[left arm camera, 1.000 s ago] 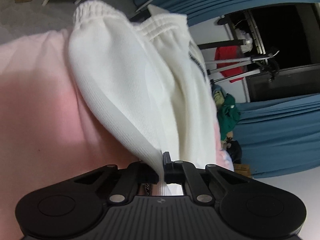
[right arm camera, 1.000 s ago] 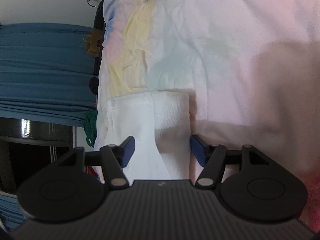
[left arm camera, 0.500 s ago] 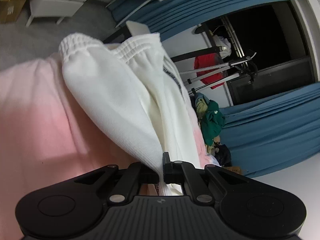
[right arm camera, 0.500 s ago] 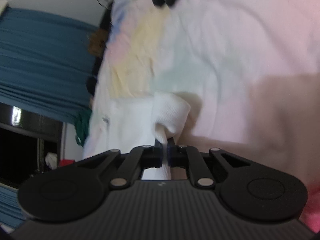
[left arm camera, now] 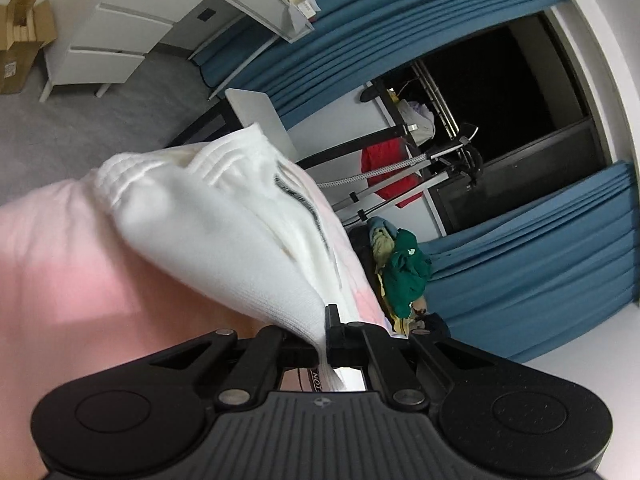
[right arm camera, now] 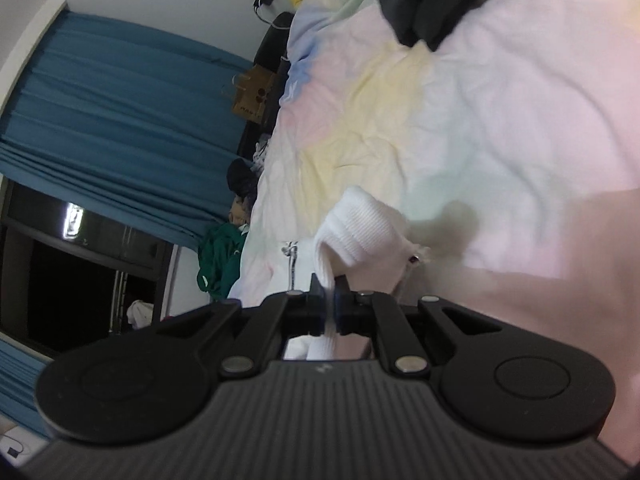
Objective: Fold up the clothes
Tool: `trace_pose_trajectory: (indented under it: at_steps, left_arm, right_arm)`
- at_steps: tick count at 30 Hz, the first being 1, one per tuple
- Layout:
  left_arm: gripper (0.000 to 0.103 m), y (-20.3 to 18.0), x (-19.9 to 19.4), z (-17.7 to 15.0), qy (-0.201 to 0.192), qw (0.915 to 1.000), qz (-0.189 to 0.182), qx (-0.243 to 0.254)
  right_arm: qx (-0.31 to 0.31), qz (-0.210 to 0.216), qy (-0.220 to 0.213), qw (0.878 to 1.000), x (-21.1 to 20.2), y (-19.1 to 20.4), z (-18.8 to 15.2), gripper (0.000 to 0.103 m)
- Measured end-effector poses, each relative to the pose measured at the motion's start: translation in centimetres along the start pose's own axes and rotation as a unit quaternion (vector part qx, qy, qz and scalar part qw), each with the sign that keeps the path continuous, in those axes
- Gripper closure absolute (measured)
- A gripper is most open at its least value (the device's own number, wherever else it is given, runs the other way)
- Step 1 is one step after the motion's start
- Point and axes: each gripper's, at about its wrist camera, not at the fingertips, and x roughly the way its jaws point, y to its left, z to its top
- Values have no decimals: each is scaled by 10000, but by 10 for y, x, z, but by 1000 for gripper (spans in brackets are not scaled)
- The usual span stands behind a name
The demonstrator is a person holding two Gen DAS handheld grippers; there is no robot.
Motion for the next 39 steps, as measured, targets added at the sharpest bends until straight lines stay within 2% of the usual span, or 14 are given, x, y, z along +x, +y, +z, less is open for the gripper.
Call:
trace_pose_trajectory:
  at_steps: [5,12,16,18,20,22,24,28,29,31,32,35,37,39]
  left_arm:
    - [101,-47,49,26,-69,9999,-17,77]
    - [101,-90,199,75,25,9984,490,269]
    - [100,-84,292,87,224,9947,911,418]
    - [100,-71,326,88,374,9924,1110,376]
    - [99,-58,350,86,501,9904,1229,388]
    - [96,-54,355,86,552,9909,1112,519]
    - [90,-51,358,86,597,9913,973,661]
    - [49,-44,308,78,572,9937,768,575]
    - [41,-42,294,76,564,9943,718,550]
    - [32,-39,268,71,549,9953,617,499]
    - [24,-37,255,69,541,9958,566,473]
    - [20,-32,216,63,518,9970,414,397]
    - [19,-17,191,55,404,9971,642,100]
    - [19,-5,169,46,-41,9939,1083,-225]
  right_arm:
    - [-313,-62,24,9995,55,49,7,95]
    - [-909,-397,104,9950,193,122,0,95]
    - [-1258,-744,264,9889,272,140,-15,95]
    - [-1366,-952,424,9851,308,134,-21,95]
    - [-1343,-953,617,9844,326,123,-21,93]
    - [-1328,-843,786,9844,337,114,-19,92]
    - [-1467,-533,858,9840,331,110,-15,85]
    - [-1618,109,743,9840,285,108,0,42]
    - [-1548,326,751,9845,269,105,5,38]
    - [-1433,662,736,9847,234,96,11,37]
    - [-1384,693,719,9853,216,91,11,34]
    - [-1039,552,1003,9880,174,66,5,31]
    - [-646,424,1337,9880,161,47,-4,31]
    - [-462,318,1656,9846,158,32,-17,30]
